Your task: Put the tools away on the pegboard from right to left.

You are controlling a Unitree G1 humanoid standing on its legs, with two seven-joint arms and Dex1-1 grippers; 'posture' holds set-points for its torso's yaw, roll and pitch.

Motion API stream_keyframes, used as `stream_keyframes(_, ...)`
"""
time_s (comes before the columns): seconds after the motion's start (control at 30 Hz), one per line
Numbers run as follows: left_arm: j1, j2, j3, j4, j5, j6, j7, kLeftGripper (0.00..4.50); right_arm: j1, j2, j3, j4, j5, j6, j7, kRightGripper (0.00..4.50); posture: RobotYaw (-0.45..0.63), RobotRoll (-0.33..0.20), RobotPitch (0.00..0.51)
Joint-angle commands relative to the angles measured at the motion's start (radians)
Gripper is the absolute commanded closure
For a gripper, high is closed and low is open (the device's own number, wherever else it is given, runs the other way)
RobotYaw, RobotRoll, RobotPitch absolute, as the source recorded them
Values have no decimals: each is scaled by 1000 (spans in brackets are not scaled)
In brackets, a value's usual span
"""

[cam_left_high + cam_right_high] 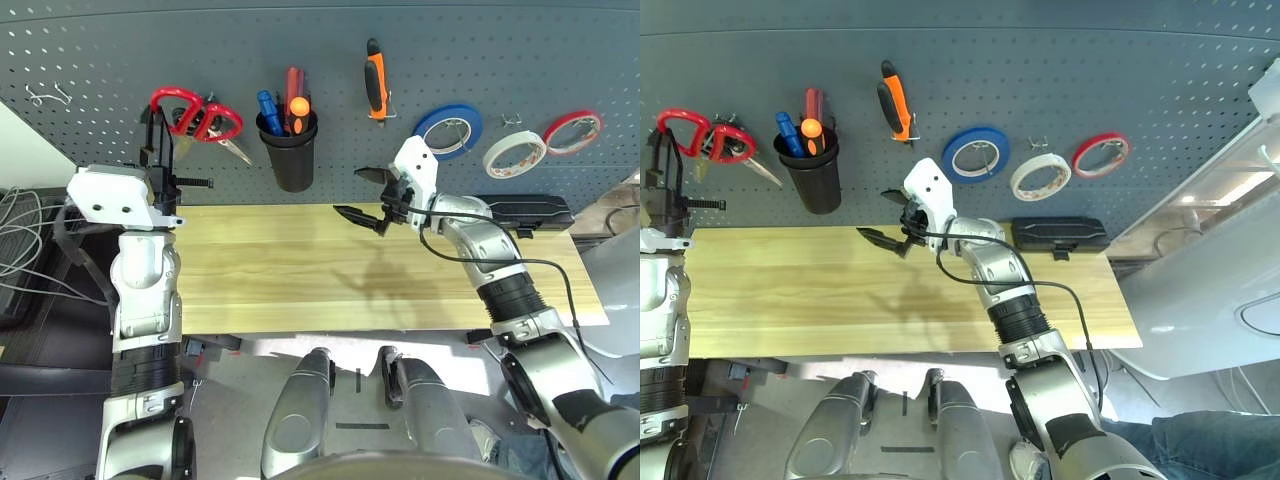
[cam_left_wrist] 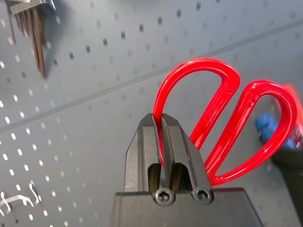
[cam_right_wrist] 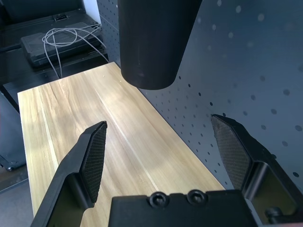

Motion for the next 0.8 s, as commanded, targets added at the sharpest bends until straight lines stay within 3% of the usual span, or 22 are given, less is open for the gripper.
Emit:
stream_keyframes(0.03,6,7,15,17,-9,31,-5,4457,13,2,8,10,-2,-9,6,0,148,0,196)
stream_keyframes(0.8,-164,32,-6,324,-1,119,-22,4457,12,-5,-2,18,-3,-10,-11,0,119,0,192)
